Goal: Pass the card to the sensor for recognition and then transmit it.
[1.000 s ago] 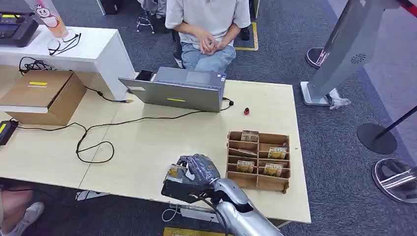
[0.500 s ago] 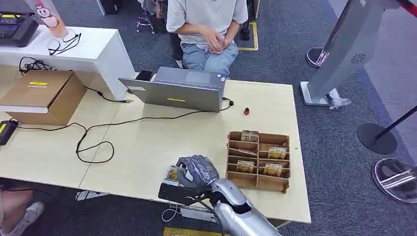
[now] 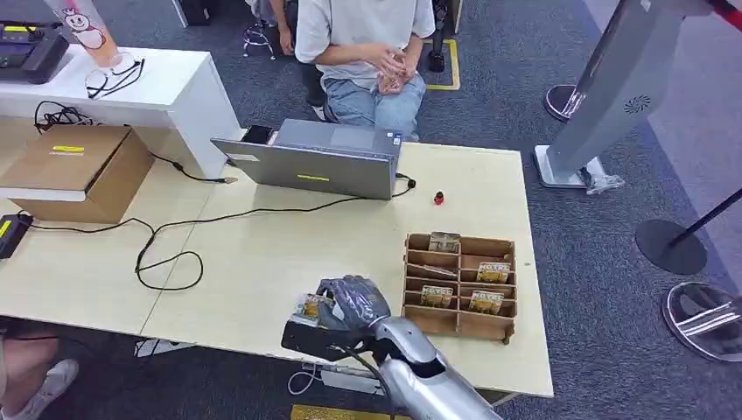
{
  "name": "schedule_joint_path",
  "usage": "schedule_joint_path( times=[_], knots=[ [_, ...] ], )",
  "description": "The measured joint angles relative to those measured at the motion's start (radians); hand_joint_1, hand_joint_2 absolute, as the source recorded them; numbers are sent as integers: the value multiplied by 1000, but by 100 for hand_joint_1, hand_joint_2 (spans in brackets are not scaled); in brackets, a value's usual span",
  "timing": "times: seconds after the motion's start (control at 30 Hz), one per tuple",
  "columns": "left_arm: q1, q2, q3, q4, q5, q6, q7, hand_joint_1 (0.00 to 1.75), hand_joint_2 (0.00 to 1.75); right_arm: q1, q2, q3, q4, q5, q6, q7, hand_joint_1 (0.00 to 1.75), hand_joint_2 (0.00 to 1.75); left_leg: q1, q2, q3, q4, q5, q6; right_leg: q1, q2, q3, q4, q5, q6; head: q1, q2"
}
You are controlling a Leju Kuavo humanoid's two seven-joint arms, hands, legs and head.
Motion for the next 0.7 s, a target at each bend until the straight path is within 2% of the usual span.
schedule_joint_path(
  times=[0.7],
  knots=[
    [-4,0,-2,0,10,5,13,0,0,-44,51,0,123,24,8,21,175,175,0,0,0,0,0,-1,0,0,0,0,0,0,0,0]
  ],
)
